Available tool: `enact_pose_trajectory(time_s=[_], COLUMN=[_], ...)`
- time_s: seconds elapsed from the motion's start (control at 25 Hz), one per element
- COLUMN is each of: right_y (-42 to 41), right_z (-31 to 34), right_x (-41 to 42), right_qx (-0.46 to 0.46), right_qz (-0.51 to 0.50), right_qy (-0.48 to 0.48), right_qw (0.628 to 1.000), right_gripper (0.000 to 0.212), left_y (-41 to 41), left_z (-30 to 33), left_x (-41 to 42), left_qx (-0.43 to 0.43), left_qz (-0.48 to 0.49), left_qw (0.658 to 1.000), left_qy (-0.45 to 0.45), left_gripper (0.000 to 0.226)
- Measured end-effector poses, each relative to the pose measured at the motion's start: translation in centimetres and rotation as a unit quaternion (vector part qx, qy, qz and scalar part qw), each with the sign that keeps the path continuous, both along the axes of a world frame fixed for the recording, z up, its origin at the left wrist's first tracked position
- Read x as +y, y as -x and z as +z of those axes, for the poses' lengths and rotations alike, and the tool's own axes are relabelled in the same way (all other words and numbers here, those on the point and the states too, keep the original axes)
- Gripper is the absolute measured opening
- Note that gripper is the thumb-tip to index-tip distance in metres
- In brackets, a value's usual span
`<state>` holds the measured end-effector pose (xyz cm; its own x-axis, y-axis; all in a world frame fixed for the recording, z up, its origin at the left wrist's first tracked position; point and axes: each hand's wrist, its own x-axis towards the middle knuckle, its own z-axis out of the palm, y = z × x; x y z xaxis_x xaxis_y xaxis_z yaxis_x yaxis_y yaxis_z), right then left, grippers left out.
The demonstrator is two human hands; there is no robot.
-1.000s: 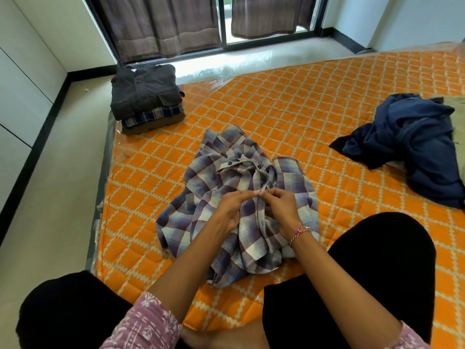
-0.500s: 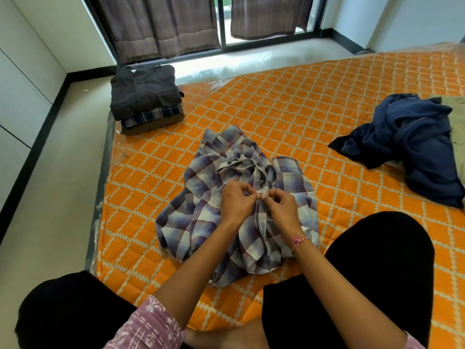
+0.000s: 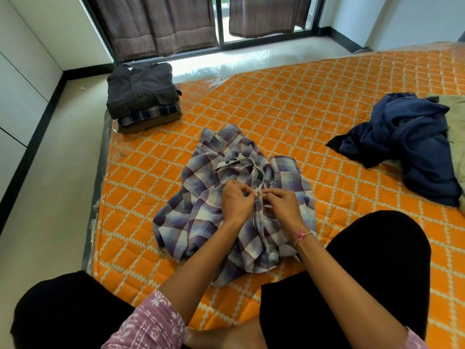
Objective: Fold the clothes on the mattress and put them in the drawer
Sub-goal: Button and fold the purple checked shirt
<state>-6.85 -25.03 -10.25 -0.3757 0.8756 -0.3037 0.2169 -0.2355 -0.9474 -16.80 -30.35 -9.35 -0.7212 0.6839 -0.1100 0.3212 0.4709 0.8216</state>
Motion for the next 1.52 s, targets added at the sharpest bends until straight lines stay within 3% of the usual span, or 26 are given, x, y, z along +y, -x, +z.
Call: enact_pose_trajectory(time_s=[0.24,0.32,0.44,0.56,0.68,0.76,0.92,1.04,1.2,1.4,1.52], right_y=[-0.4,-0.5,-0.5,0.2,0.7,0.7,1.0,1.3,1.5,0.9,0.7], right_z=[0.5,0.3,0.2,0.7,1.3,1.5,1.2,0.6,-0.1,-1.7,-2.0], right_x=[1.2,1.3,1.2,0.9,1.0,1.1,0.8,0.8,0.3,-0.9,-1.0], right_qx=[-0.145,-0.113,-0.048,-0.104,-0.209,-0.239,-0.293,-0.289,-0.274,-0.243,-0.231], right_qz=[0.144,0.125,0.086,0.071,0.093,0.129,0.172,0.173,0.164,0.099,0.092], right_qy=[-0.154,-0.112,-0.052,-0.121,-0.236,-0.275,-0.343,-0.328,-0.335,-0.317,-0.319], right_qw=[0.967,0.979,0.994,0.985,0.944,0.922,0.876,0.882,0.887,0.911,0.914], right_gripper=[0.018,0.018,0.013,0.003,0.007,0.008,0.012,0.009,0.01,0.009,0.007], left_y=[-0.4,-0.3,0.1,0.1,0.3,0.4,0.5,1.1,0.4,1.0,0.7], left_z=[-0.2,-0.6,-0.8,-0.9,-0.9,-1.0,-0.9,-0.3,0.2,-0.2,-0.8], left_x=[-0.3,-0.5,-0.8,-0.8,-0.6,-0.7,-0.2,0.3,0.4,0.8,0.4], left_qx=[0.088,0.018,-0.177,-0.306,-0.343,-0.325,-0.118,-0.069,0.095,-0.01,-0.072], left_qz=[-0.033,-0.034,-0.005,0.017,0.031,0.029,-0.069,-0.064,-0.061,-0.09,-0.059], left_qw=[0.994,0.999,0.983,0.947,0.933,0.94,0.991,0.994,0.982,0.986,0.992], left_qy=[0.06,0.031,-0.056,-0.1,-0.107,-0.099,-0.001,0.058,0.148,0.139,0.081], left_gripper=[0.007,0.007,0.007,0.019,0.023,0.019,0.019,0.014,0.016,0.038,0.029])
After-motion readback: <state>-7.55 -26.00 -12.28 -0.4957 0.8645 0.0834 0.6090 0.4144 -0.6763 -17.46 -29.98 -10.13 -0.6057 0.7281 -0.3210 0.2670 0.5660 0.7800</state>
